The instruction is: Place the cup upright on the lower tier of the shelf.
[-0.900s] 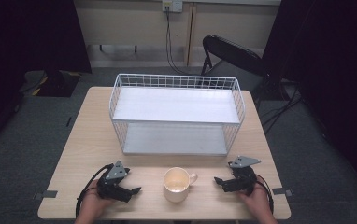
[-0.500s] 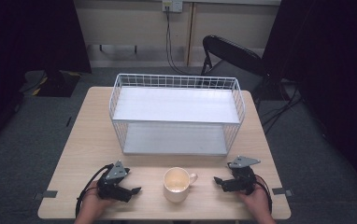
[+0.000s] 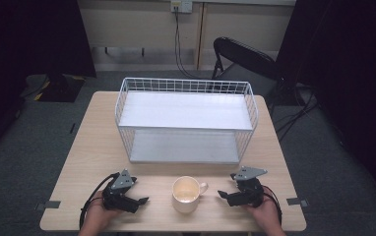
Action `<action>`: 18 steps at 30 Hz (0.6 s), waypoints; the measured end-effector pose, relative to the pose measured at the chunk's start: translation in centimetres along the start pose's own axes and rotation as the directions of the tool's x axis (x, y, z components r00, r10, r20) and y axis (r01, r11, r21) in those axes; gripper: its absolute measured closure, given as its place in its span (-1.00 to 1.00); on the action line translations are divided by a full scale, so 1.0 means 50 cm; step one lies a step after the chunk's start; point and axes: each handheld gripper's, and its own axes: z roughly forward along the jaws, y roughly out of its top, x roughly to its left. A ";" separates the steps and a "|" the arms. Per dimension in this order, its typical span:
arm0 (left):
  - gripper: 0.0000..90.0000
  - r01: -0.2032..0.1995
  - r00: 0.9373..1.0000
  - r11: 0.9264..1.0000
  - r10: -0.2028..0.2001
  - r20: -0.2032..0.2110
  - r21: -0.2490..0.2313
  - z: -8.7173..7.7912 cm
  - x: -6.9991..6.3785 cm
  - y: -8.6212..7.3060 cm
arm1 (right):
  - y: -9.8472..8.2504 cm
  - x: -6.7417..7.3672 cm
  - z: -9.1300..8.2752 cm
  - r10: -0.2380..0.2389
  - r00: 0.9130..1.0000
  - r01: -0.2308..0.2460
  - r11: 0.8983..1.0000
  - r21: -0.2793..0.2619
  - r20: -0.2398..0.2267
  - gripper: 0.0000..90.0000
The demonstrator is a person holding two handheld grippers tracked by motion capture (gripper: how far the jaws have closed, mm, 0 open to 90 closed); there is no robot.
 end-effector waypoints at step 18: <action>-0.68 0.001 1.000 1.000 -0.001 -0.006 0.001 -0.002 0.000 -0.002 | 0.039 0.040 -0.002 -0.060 0.996 0.058 0.998 -0.033 -0.060 -0.45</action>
